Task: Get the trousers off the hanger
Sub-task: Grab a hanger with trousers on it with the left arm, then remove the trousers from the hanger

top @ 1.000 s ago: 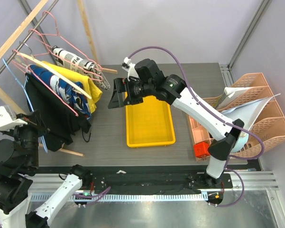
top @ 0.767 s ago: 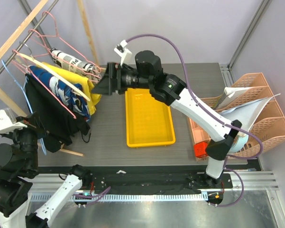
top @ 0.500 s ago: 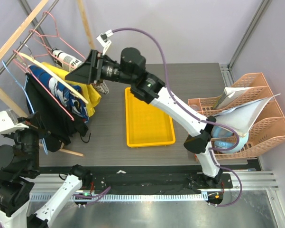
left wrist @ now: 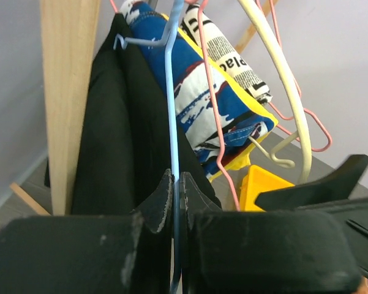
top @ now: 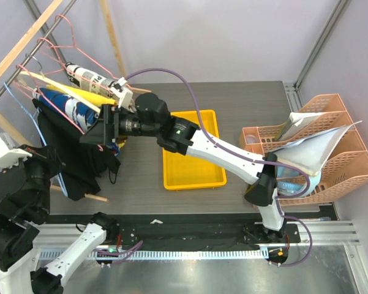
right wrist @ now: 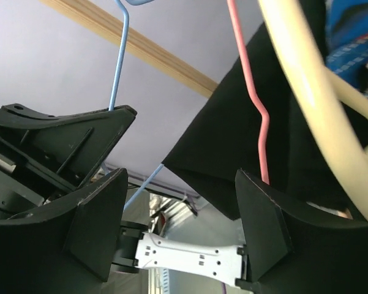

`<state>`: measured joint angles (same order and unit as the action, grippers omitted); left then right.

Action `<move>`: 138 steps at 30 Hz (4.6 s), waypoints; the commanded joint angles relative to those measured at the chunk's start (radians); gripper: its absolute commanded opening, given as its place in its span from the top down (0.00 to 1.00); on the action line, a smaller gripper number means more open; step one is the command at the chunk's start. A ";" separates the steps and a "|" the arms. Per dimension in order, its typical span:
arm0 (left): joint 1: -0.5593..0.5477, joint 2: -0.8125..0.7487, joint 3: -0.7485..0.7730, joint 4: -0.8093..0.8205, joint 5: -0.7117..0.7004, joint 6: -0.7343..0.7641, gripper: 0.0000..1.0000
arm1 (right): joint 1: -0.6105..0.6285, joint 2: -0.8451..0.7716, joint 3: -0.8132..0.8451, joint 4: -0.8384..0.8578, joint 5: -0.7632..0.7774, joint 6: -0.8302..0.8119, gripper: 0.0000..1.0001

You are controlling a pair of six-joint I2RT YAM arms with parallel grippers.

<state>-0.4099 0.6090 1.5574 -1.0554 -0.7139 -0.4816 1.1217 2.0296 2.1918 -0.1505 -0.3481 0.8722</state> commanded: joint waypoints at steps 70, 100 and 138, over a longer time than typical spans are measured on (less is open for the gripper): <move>-0.004 0.037 -0.298 0.787 -0.231 -0.171 0.99 | -0.010 -0.598 -0.340 -0.357 0.202 -0.272 0.18; -0.004 -0.041 -0.683 1.490 0.027 0.891 1.00 | -0.010 -0.436 -0.363 -0.429 0.117 -0.226 0.17; -0.006 -0.091 0.159 -0.051 0.441 -0.607 1.00 | 0.167 -0.543 -0.425 -0.446 0.271 -0.550 0.08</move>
<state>-0.4114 0.5053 1.6794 -1.1427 -0.3645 -0.9913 1.2068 1.4879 1.7348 -0.6613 -0.1894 0.4034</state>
